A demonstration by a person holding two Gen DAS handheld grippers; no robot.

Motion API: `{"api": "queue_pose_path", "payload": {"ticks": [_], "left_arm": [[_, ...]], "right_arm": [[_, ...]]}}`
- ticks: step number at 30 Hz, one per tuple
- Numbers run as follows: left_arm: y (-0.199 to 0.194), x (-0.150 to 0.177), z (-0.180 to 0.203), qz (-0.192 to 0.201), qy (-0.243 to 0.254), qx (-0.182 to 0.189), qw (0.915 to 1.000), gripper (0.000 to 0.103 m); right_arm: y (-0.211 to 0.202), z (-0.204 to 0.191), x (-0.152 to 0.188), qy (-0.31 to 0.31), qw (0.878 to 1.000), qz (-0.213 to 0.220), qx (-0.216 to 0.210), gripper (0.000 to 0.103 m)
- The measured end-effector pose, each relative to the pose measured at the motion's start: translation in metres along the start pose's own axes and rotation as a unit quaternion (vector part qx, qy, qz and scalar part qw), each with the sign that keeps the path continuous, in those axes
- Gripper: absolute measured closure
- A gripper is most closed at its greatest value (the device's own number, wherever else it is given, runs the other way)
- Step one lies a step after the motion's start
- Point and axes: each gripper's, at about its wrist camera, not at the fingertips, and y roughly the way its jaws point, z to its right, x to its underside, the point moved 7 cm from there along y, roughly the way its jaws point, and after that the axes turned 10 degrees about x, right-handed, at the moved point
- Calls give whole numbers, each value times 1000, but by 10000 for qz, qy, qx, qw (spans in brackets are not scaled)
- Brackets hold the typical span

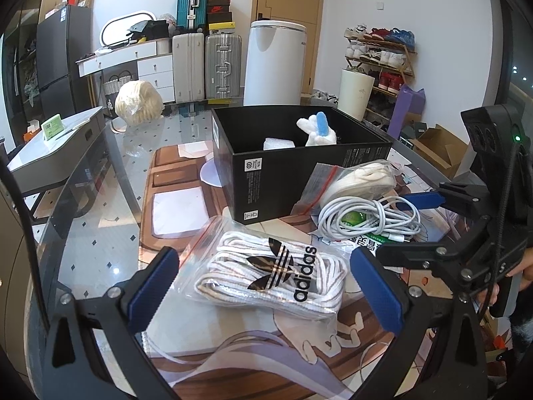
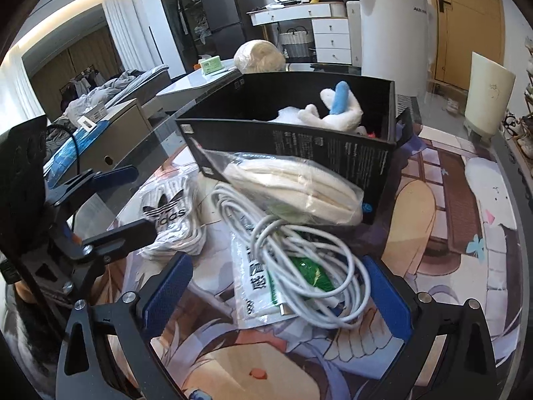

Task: Organize soft objects
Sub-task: 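Withdraw both open grippers from the box back over the remaining pile, then grasp the white cable coil with right gripper while left moves toward the adidas bag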

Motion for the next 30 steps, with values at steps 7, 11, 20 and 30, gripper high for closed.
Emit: {"api": "queue_pose_path", "payload": {"ticks": [7,11,20,30], "left_arm": [[0,0,0,-24,3,9,10000,0],[1,0,0,-28,9,13,10000,0],[1,0,0,-29,12,13,10000,0],[3,2,1,-55,17,34,10000,0]], "right_arm": [[8,5,-4,46,9999,-69,118,12],[10,5,-4,89,9998,-132,109,17],[12,8,-2,88,9997,-125,173,27],[5,15,4,82,9998,-24,188,42]]}}
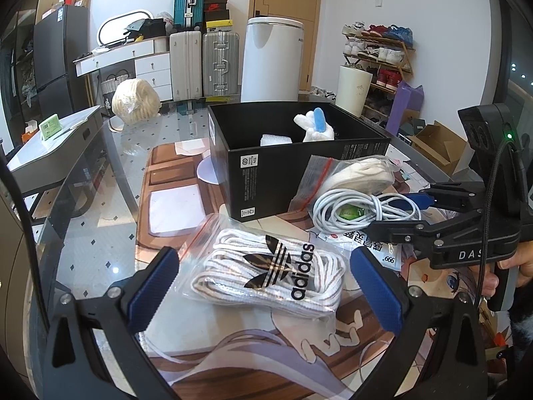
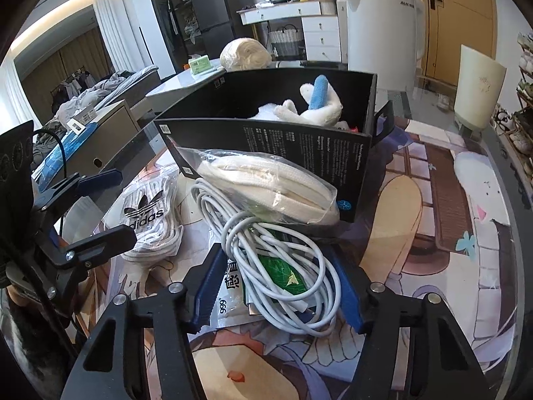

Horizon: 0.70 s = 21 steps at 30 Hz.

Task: Organize soft objects
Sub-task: 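Grasp the white cable coil with right gripper while left moves toward the adidas bag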

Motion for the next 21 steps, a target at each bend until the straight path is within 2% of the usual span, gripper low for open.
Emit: {"api": "queue_pose_path", "payload": {"ticks": [2,4,21], "left_arm": [[0,0,0,-1,-6,4,10000,0],[0,1,0,-10,-2,12,10000,0],[0,4,4,-142,20,65,9999,0]], "right_arm": [[-4,1,2,-63,10000,60,-15,45],[-8,0,4,-103,9999,102,-71,59],[-32,-13,6,-423,9975,453,-329,63]]}}
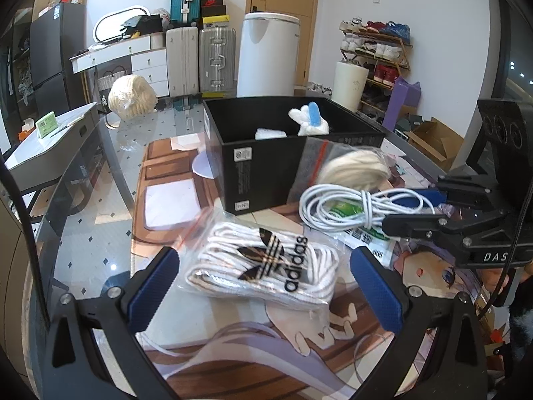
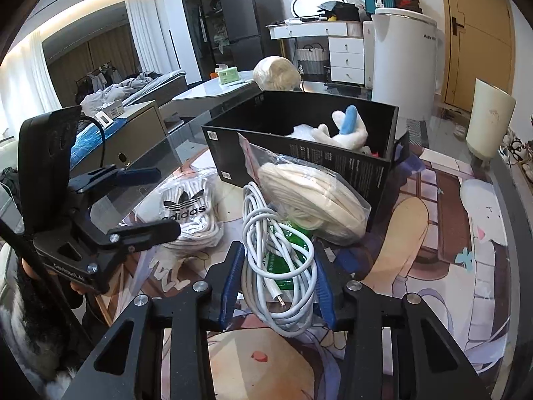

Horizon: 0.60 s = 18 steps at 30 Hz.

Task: Organize soft objects
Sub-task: 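Grasp the white cable coil with right gripper while left moves toward the adidas bag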

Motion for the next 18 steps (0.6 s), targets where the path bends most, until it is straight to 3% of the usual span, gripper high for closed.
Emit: {"api": "queue_pose_path", "payload": {"ticks": [7,18], "left_arm": [[8,3,3,-274,76,46,9996,0],[31,7,6,-857,193,-246,9958,4]], "right_arm": [[-2,-7,0,-78,9999,59,-98,63],[1,-9,2,-92,9999,-3,-110,63]]}}
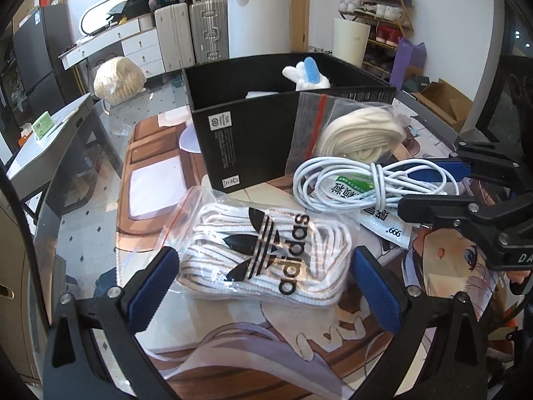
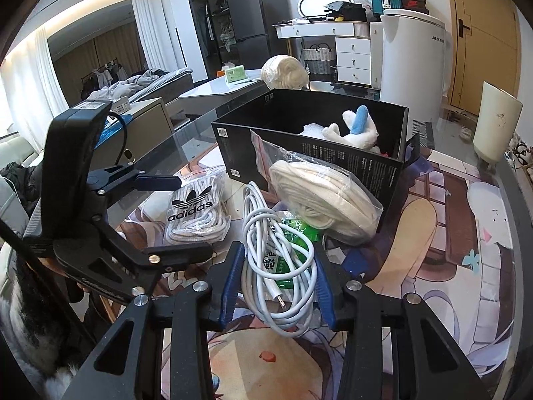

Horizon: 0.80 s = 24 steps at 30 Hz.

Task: Organize soft objects
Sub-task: 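Grasp the white cable coil with right gripper while left moves toward the adidas bag, then grasp the clear adidas bag of white laces with left gripper while right holds the cable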

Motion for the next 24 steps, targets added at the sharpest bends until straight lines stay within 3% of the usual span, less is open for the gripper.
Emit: {"api": "queue_pose_path", "payload": {"ticks": [10,13,24], "left_arm": [[-7,-2,9,190,318,-67,9993,24],[-10,-2,15,258,437,-37,9987,35],[-18,-3,7,399,232,170,9988,33]], "right_arm": [[5,0,3,-27,10000,-88,-39,63],[9,-1,6,-45,9998,-166,-57,63],[12,-7,6,-138,9996,-229,-108,63]]}}
